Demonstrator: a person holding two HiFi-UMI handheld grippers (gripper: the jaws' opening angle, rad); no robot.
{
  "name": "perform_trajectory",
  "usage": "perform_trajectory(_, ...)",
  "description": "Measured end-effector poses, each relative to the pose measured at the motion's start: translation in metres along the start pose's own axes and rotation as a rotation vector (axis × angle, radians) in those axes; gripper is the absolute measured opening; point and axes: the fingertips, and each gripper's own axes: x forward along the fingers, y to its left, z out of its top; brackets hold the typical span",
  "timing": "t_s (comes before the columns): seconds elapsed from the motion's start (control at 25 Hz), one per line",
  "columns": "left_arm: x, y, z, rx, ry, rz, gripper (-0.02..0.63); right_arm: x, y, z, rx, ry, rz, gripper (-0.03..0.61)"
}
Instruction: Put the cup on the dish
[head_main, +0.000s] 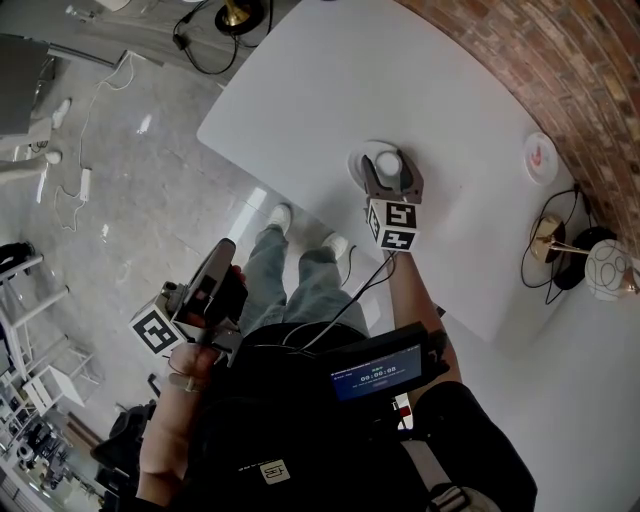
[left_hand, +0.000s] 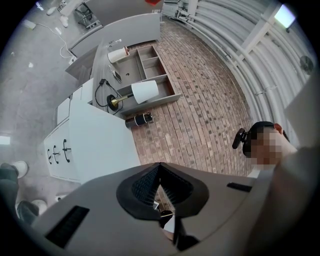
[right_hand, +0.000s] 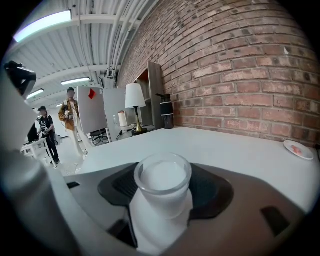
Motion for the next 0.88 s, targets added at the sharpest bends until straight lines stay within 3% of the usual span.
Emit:
perform_trajectory(0.44,0.0,0.001,0.002,-0.004,-0.002,0.0,0.005,0.001,0.001,0.007,0.017,-0.031,0.004,0.337)
perform_trajectory(0.88,-0.002,-0.001,0.008,-0.01,-0.001,-0.013,0.005,-0.013,-0.005,0.026,0.0,-0.067,-0.025,0.337)
